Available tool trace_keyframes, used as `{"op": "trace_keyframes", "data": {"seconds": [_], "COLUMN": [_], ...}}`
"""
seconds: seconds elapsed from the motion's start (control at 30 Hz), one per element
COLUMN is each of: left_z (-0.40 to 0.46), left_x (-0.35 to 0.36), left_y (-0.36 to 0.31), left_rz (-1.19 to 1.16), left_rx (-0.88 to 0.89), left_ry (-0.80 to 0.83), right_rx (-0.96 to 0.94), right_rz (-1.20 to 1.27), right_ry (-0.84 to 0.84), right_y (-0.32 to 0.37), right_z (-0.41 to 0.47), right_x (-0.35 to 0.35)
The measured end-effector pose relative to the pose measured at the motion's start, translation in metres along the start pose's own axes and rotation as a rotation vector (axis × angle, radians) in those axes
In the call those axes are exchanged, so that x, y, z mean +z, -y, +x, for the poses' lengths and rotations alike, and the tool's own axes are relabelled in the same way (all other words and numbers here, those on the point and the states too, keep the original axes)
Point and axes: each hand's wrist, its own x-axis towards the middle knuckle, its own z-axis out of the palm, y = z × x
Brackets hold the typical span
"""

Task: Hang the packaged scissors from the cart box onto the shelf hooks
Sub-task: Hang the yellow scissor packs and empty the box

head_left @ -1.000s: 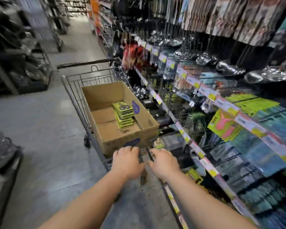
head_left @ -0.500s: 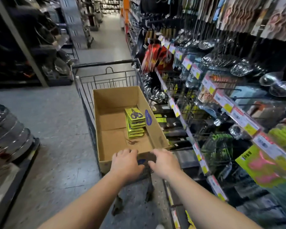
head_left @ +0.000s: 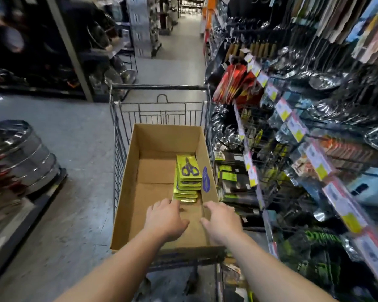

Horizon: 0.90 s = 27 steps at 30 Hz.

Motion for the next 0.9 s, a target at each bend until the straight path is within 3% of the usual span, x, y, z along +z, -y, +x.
{"op": "trace_keyframes", "data": {"seconds": [0.5, 0.9], "left_z": [0.174, 0.279], "left_x": [-0.025, 0.005], "left_y": [0.037, 0.063], "left_rz": [0.009, -0.002], "left_rx": [-0.033, -0.096], "left_ry": [0.075, 0.172], "right_rx": [0.116, 0.240], "right_rz": [0.059, 0.143], "right_ry": [0.076, 0.193], "right_y": [0.026, 0.023], "right_z": [0.174, 0.247], "right_x": [0.001, 0.032]}}
